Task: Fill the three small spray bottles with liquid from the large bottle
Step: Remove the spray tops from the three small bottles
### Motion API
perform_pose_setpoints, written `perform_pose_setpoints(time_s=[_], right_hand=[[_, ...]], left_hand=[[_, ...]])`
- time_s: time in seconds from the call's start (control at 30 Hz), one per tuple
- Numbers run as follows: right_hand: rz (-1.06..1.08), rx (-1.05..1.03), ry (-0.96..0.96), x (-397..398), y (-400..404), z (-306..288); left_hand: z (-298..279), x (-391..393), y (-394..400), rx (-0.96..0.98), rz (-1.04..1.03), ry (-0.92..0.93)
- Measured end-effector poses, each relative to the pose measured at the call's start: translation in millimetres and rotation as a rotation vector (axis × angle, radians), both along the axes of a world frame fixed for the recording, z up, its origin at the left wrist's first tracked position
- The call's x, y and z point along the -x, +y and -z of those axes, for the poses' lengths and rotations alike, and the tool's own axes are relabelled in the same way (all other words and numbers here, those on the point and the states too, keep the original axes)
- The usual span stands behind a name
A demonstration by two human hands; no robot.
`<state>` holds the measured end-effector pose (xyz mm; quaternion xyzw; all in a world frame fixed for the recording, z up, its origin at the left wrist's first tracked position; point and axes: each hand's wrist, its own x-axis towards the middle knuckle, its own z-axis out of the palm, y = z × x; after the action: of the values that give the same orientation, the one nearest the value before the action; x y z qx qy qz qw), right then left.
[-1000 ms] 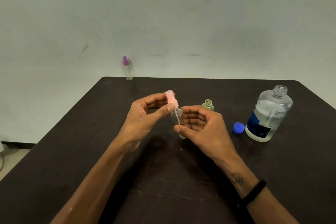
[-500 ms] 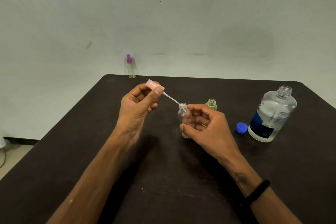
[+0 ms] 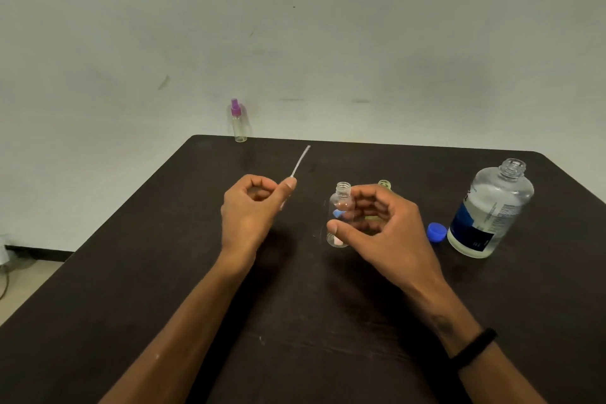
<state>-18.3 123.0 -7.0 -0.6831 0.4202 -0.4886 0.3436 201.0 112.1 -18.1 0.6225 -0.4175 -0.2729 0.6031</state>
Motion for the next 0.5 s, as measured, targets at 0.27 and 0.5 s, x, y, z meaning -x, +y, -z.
perform_pose_setpoints(time_s=[0.27, 0.5], right_hand=[[0.214, 0.180, 0.227, 19.5, 11.7, -0.2], [0.260, 0.125, 0.255, 27.7, 13.2, 12.8]], left_hand=[[17.7, 26.7, -0.1, -0.022, -0.054, -0.531], [23.4, 36.9, -17.5, -0.023, -0.039, -0.603]])
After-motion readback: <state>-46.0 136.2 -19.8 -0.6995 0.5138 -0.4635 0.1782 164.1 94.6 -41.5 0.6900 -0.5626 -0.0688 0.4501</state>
